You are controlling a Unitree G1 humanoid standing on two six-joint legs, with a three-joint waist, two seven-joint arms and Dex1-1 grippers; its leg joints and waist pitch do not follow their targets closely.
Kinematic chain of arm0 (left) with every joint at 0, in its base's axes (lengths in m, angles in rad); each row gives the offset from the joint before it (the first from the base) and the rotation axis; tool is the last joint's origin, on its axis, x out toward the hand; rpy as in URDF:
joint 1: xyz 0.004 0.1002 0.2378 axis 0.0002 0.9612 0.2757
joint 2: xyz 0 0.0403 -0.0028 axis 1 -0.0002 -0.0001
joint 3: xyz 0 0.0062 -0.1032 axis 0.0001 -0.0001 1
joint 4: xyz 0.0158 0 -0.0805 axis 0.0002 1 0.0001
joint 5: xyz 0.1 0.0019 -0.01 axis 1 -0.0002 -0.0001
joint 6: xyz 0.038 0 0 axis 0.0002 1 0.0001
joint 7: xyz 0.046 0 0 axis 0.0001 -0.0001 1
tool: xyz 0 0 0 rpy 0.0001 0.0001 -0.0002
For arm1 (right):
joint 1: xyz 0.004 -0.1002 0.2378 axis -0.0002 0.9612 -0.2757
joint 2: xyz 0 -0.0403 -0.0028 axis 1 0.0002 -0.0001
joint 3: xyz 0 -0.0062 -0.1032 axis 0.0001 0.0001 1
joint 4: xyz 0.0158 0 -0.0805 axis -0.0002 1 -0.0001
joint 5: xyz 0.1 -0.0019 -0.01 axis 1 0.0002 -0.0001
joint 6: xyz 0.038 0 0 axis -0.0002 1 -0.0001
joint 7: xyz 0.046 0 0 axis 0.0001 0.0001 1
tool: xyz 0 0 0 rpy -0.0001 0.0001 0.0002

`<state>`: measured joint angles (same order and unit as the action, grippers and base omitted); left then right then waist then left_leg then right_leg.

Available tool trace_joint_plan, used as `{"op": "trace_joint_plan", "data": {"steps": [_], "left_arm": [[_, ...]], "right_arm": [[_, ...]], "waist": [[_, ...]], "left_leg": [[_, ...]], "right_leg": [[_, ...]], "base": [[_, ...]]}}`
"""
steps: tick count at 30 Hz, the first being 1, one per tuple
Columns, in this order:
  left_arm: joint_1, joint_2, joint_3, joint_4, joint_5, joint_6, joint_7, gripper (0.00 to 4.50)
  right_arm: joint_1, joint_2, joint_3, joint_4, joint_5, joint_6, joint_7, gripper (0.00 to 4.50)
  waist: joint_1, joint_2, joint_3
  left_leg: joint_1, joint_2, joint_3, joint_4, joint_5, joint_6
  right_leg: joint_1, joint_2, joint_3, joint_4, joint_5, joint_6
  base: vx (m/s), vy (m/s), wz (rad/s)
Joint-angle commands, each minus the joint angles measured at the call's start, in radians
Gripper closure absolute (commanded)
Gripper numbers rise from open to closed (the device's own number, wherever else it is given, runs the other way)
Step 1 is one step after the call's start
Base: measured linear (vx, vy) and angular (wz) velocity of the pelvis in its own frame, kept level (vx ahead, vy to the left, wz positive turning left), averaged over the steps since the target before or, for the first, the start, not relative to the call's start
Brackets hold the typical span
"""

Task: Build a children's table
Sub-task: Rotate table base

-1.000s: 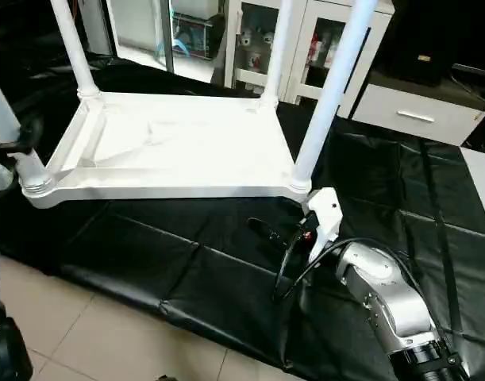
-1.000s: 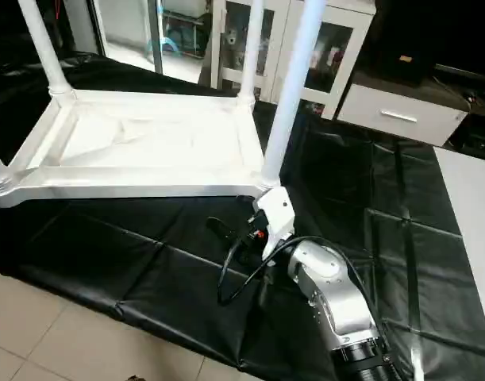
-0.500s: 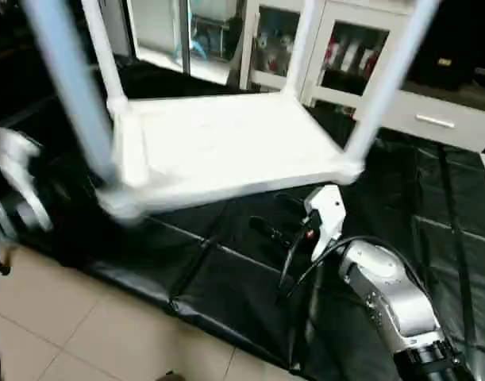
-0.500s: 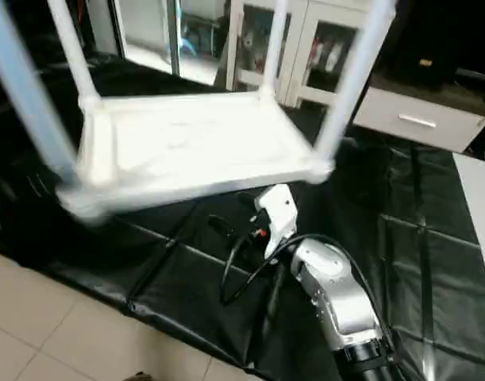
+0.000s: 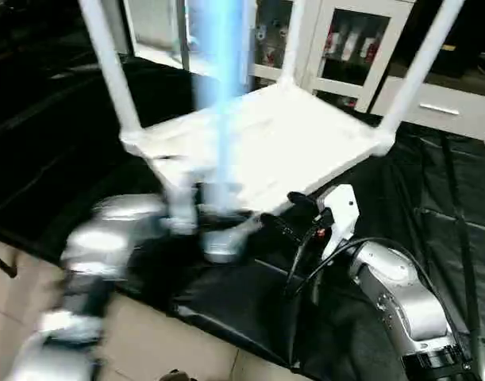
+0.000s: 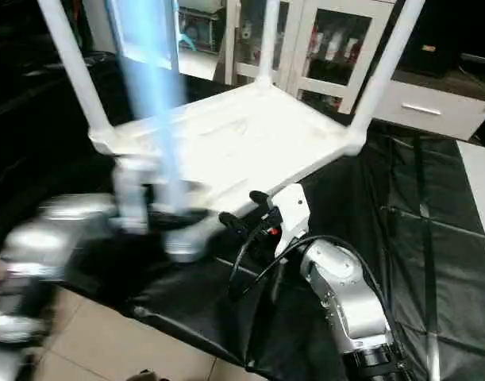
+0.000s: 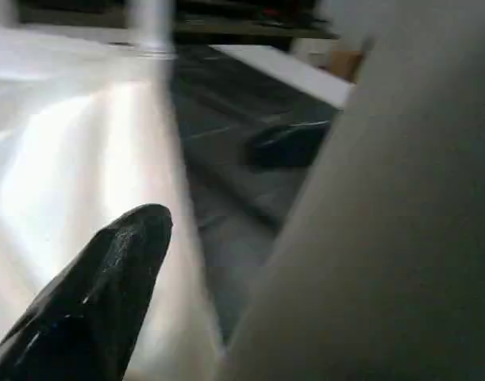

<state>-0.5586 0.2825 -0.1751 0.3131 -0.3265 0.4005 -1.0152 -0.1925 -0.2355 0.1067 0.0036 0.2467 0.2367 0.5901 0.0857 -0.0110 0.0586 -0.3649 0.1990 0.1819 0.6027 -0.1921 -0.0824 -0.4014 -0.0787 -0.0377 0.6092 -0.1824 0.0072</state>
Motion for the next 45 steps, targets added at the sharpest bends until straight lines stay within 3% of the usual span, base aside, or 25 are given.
{"op": "trace_joint_plan", "data": {"steps": [1,2,3,4,5,6,7,8,10,12,16,18,19,20,21,24,25,32,33,38,40,41,42,43,45], "left_arm": [[-0.024,-0.038,-0.059,0.023,0.039,-0.019,0.038,0.02],[-0.024,-0.038,-0.059,0.023,0.039,-0.019,0.038,0.02],[-0.032,-0.07,-0.085,0.043,0.064,-0.041,0.06,0.02],[-0.036,-0.09,-0.093,0.062,0.083,-0.06,0.076,0.02],[-0.039,-0.102,-0.103,0.077,0.103,-0.082,0.086,0.02],[-0.04,-0.109,-0.108,0.086,0.116,-0.096,0.092,0.02],[-0.039,-0.111,-0.11,0.094,0.13,-0.118,0.095,0.02],[-0.036,-0.104,-0.1,0.091,0.123,-0.123,0.088,0.02],[-0.035,-0.097,-0.087,0.09,0.114,-0.128,0.079,0.02],[-0.035,-0.084,-0.077,0.091,0.109,-0.14,0.068,0.02],[-0.036,-0.01,-0.047,0.107,0.102,-0.17,0.003,0.02],[-0.035,-0.001,-0.044,0.109,0.101,-0.171,-0.011,0.02],[-0.032,0.012,-0.041,0.11,0.099,-0.174,-0.027,0.02],[-0.029,0.025,-0.039,0.111,0.095,-0.174,-0.044,0.02],[-0.028,0.029,-0.039,0.112,0.094,-0.174,-0.05,0.02],[-0.026,0.055,-0.036,0.123,0.091,-0.175,-0.08,0.02],[-0.03,0.066,-0.039,0.126,0.086,-0.168,-0.098,0.02],[-0.04,0.094,-0.047,0.131,0.081,-0.158,-0.142,0.02],[-0.042,0.097,-0.043,0.136,0.082,-0.162,-0.141,0.02],[-0.045,0.116,-0.052,0.141,0.086,-0.142,-0.172,0.02],[-0.047,0.138,-0.072,0.132,0.087,-0.106,-0.216,0.02],[-0.048,0.148,-0.08,0.131,0.093,-0.102,-0.231,0.02],[-0.048,0.148,-0.08,0.131,0.093,-0.102,-0.231,0.02],[-0.059,0.155,-0.093,0.151,0.126,-0.135,-0.222,0.02],[-0.069,0.159,-0.102,0.174,0.152,-0.164,-0.214,0.02]], "right_arm": [[0.008,-0.01,-0.027,-0.033,0.017,0.014,-0.01,0.72],[0.008,-0.01,-0.027,-0.033,0.017,0.014,-0.01,0.72],[0.016,-0.012,-0.035,-0.045,0.017,0.021,-0.015,0.72],[0.022,-0.015,-0.04,-0.056,0.018,0.026,-0.019,0.72],[0.028,-0.017,-0.045,-0.066,0.02,0.03,-0.023,0.72],[0.032,-0.018,-0.048,-0.072,0.021,0.033,-0.026,0.72],[0.041,-0.024,-0.056,-0.086,0.023,0.037,-0.031,0.72],[0.05,-0.03,-0.065,-0.096,0.025,0.041,-0.035,0.72],[0.059,-0.038,-0.076,-0.105,0.029,0.046,-0.037,0.72],[0.065,-0.042,-0.082,-0.111,0.031,0.051,-0.039,0.72],[0.073,-0.051,-0.099,-0.145,0.036,0.077,-0.045,0.72],[0.074,-0.052,-0.102,-0.152,0.037,0.082,-0.046,0.72],[0.077,-0.052,-0.101,-0.16,0.037,0.085,-0.048,0.72],[0.081,-0.052,-0.099,-0.17,0.036,0.09,-0.053,0.72],[0.083,-0.052,-0.098,-0.174,0.036,0.091,-0.054,0.72],[0.1,-0.049,-0.095,-0.197,0.034,0.095,-0.065,0.72],[0.108,-0.048,-0.097,-0.206,0.035,0.097,-0.07,0.72],[0.13,-0.048,-0.102,-0.231,0.038,0.108,-0.081,0.72],[0.13,-0.046,-0.103,-0.236,0.038,0.108,-0.086,0.72],[0.136,-0.044,-0.112,-0.264,0.049,0.118,-0.095,0.72],[0.149,-0.05,-0.117,-0.29,0.06,0.127,-0.093,0.72],[0.154,-0.053,-0.115,-0.298,0.063,0.13,-0.089,0.72],[0.154,-0.053,-0.115,-0.298,0.063,0.13,-0.089,0.72],[0.152,-0.061,-0.109,-0.306,0.067,0.138,-0.078,0.72],[0.147,-0.067,-0.105,-0.31,0.072,0.144,-0.069,0.72]], "waist": [[-0.007,0.011,-0.068],[-0.008,0.009,-0.069],[-0.01,0.029,-0.07],[-0.016,0.042,-0.069],[-0.025,0.023,-0.069],[-0.026,0.02,-0.069],[-0.026,0.042,-0.071],[-0.03,0.035,-0.071],[-0.031,0.036,-0.07],[-0.037,0.039,-0.067],[-0.056,0.044,-0.066],[-0.061,0.048,-0.067],[-0.061,0.059,-0.067],[-0.064,0.052,-0.068],[-0.062,0.068,-0.068],[-0.066,0.065,-0.071],[-0.065,0.073,-0.071],[-0.07,0.076,-0.069],[-0.075,0.088,-0.067],[-0.081,0.085,-0.07],[-0.078,0.068,-0.07],[-0.076,0.079,-0.069],[-0.076,0.082,-0.07],[-0.081,0.067,-0.07],[-0.077,0.074,-0.068]], "left_leg": [[0.006,0.02,-0.007,-0.082,-0.203,-0.019],[0.004,0.018,-0.007,-0.08,-0.196,-0.008],[0.002,0.017,-0.01,-0.08,-0.188,-0.009],[0.005,0.017,-0.011,-0.077,-0.199,-0.007],[0.003,0.015,-0.009,-0.076,-0.207,0.005],[0.001,0.013,-0.009,-0.076,-0.201,0.011],[0.0,0.013,-0.01,-0.073,-0.191,0.02],[0.001,0.014,-0.008,-0.071,-0.183,0.028],[-0.001,0.014,-0.008,-0.072,-0.18,0.037],[0.0,0.015,-0.008,-0.075,-0.203,0.038],[0.002,0.014,-0.009,-0.077,-0.231,0.031],[0.005,0.015,-0.009,-0.078,-0.234,0.03],[0.007,0.016,-0.01,-0.077,-0.236,0.026],[0.005,0.015,-0.008,-0.076,-0.237,0.026],[0.006,0.015,-0.01,-0.077,-0.236,0.022],[0.004,0.013,-0.009,-0.074,-0.216,0.03],[0.004,0.012,-0.008,-0.073,-0.211,0.034],[0.006,0.014,-0.009,-0.077,-0.244,0.029],[0.006,0.013,-0.009,-0.078,-0.264,0.022],[0.0,0.009,-0.012,-0.075,-0.236,0.035],[-0.002,0.009,-0.01,-0.074,-0.208,0.049],[-0.002,0.011,-0.011,-0.075,-0.204,0.05],[-0.001,0.011,-0.012,-0.075,-0.204,0.05],[-0.003,0.011,-0.011,-0.075,-0.203,0.05],[0.003,0.012,-0.011,-0.075,-0.211,0.051]], "right_leg": [[0.055,-0.046,0.037,-0.063,-0.1,-0.211],[0.056,-0.047,0.037,-0.062,-0.099,-0.212],[0.058,-0.049,0.036,-0.059,-0.096,-0.214],[0.054,-0.046,0.034,-0.064,-0.1,-0.213],[0.058,-0.042,0.034,-0.069,-0.098,-0.218],[0.061,-0.042,0.034,-0.07,-0.104,-0.217],[0.06,-0.045,0.034,-0.068,-0.119,-0.219],[0.058,-0.042,0.034,-0.072,-0.119,-0.22],[0.058,-0.042,0.032,-0.073,-0.141,-0.218],[0.054,-0.042,0.031,-0.08,-0.219,-0.203],[0.05,-0.036,0.03,-0.081,-0.249,-0.189],[0.047,-0.037,0.031,-0.083,-0.257,-0.188],[0.045,-0.038,0.031,-0.082,-0.249,-0.197],[0.047,-0.037,0.031,-0.082,-0.236,-0.202],[0.047,-0.038,0.031,-0.079,-0.229,-0.206],[0.051,-0.036,0.031,-0.077,-0.17,-0.22],[0.051,-0.037,0.031,-0.076,-0.171,-0.223],[0.05,-0.037,0.029,-0.08,-0.218,-0.221],[0.049,-0.036,0.028,-0.085,-0.221,-0.219],[0.056,-0.038,0.027,-0.079,-0.203,-0.223],[0.055,-0.039,0.028,-0.081,-0.23,-0.214],[0.053,-0.041,0.029,-0.08,-0.247,-0.208],[0.052,-0.041,0.028,-0.08,-0.249,-0.207],[0.052,-0.039,0.028,-0.081,-0.246,-0.207],[0.047,-0.041,0.03,-0.083,-0.275,-0.198]], "base": [[0.0,0.0,0.0],[0.0,0.0,0.0],[0.0,0.0,0.0],[0.0,0.0,0.0],[0.0,0.0,0.0],[0.0,0.0,0.0],[0.0,0.0,0.0],[0.0,0.0,0.0],[0.0,0.0,0.0],[0.0,0.0,0.0],[0.0,0.0,0.0],[0.0,0.0,0.0],[0.0,0.0,0.0],[0.0,0.0,0.0],[0.0,0.0,0.0],[0.0,0.0,0.0],[0.0,0.0,0.0],[0.0,0.0,0.0],[0.0,0.0,0.0],[0.0,0.0,0.0],[0.0,0.0,0.0],[0.0,0.0,0.0],[0.0,0.0,0.0],[0.0,0.0,0.0],[0.0,0.0,0.0]]}}
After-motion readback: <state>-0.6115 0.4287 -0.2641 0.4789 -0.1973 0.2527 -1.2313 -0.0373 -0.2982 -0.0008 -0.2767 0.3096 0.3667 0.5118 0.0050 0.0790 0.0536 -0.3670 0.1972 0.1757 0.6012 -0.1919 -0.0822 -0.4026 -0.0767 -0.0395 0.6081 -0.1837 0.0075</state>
